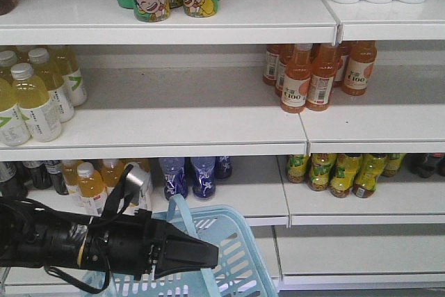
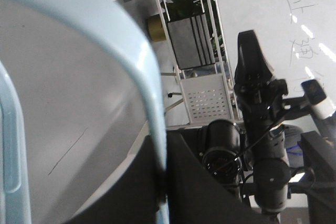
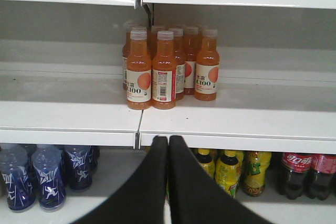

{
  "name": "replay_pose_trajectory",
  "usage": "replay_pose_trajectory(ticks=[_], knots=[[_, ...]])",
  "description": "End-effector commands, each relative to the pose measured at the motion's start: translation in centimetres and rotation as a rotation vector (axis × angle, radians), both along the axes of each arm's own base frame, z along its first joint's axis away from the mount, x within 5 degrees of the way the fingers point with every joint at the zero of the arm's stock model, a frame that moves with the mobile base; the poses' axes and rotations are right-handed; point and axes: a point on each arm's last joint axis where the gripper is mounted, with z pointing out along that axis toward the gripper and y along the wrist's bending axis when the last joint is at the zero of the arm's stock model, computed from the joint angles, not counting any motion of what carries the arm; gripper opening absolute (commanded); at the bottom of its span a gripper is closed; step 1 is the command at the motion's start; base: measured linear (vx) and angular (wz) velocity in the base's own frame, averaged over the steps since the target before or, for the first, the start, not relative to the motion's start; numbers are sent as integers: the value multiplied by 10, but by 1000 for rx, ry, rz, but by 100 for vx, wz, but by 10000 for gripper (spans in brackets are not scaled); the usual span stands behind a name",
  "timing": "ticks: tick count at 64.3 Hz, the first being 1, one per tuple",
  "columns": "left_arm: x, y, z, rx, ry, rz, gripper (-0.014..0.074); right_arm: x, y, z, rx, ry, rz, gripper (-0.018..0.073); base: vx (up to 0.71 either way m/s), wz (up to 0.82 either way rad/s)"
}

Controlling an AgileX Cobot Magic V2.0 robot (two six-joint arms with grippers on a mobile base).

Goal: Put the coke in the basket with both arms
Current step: 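Hold the basket low with the left gripper beside the base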

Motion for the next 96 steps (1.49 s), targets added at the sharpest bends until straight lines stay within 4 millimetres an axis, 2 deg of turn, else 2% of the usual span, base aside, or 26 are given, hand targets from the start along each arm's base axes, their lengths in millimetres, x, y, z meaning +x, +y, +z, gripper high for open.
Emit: replay_pose_trajectory(ticks=[1,96], knots=[[-11,-3,31,-216,-47,-112,-7,-1,0,5,-12,-76,-3,-10,0,0],[-7,-4,32,-223,-43,-72,-6,-1,0,5,-12,-76,-3,-10,0,-1]])
